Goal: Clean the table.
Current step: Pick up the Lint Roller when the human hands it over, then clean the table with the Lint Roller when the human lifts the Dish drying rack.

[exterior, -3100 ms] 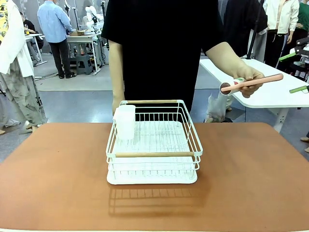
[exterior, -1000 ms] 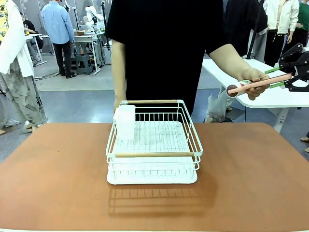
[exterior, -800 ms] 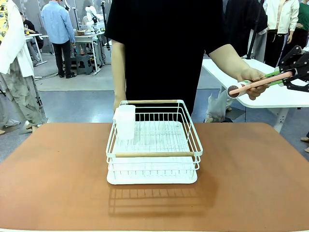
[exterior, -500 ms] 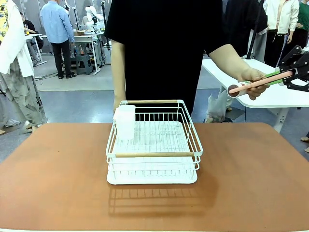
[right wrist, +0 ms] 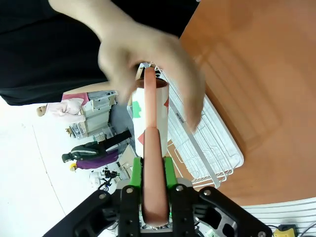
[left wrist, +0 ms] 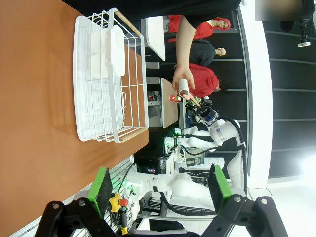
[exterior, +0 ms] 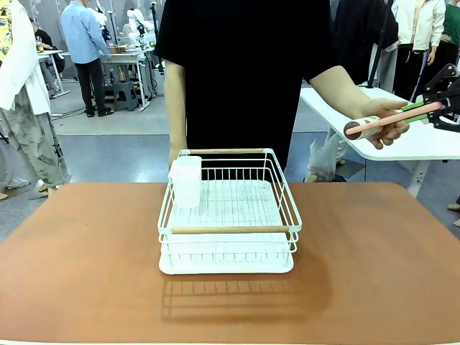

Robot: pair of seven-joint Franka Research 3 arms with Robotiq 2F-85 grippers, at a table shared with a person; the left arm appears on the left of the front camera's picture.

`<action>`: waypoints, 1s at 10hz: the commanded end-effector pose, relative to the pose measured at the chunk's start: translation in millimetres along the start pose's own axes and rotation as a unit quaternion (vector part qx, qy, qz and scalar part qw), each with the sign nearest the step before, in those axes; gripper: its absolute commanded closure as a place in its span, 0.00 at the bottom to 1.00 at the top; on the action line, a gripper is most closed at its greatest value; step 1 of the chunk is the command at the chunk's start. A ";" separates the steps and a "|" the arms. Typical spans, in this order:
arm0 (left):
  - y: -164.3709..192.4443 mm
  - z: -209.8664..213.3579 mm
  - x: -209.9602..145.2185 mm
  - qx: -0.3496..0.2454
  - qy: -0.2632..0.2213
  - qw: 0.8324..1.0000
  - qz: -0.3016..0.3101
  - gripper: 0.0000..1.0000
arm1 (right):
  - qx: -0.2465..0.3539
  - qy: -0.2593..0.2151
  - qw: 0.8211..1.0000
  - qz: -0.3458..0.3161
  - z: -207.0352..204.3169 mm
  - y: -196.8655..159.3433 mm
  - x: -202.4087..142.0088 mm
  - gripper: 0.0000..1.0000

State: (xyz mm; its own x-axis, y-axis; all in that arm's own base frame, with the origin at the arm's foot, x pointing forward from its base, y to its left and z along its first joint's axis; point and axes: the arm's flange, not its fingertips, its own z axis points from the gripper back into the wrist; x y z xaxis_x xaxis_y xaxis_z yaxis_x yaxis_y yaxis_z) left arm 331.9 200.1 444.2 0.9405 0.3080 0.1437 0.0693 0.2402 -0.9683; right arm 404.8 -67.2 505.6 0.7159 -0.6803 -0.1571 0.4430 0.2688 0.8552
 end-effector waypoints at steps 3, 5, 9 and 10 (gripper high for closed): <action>-1.0 1.6 -1.4 -0.002 0.000 1.000 -0.002 0.00 | 0.000 0.000 1.000 0.000 0.0 0.0 0.0 1.00; -1.0 1.6 -1.4 -0.002 0.000 1.000 -0.002 0.00 | 0.000 0.000 1.000 0.000 0.0 0.0 0.0 1.00; -1.0 1.6 -1.4 -0.002 0.000 1.000 -0.002 0.00 | 0.000 0.000 1.000 0.000 0.0 0.0 0.0 1.00; -1.0 1.6 -1.4 -0.002 0.000 1.000 -0.002 0.00 | 0.000 0.000 1.000 0.000 0.0 0.0 0.0 1.00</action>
State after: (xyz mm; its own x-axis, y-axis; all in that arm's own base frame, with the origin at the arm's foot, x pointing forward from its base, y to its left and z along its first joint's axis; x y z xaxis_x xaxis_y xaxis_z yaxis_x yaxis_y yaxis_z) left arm 331.9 200.1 444.2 0.9405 0.3079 0.1437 0.0692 0.2403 -0.9682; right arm 403.1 -70.5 503.5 0.7219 -0.6724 -0.1635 0.4486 0.2750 0.8504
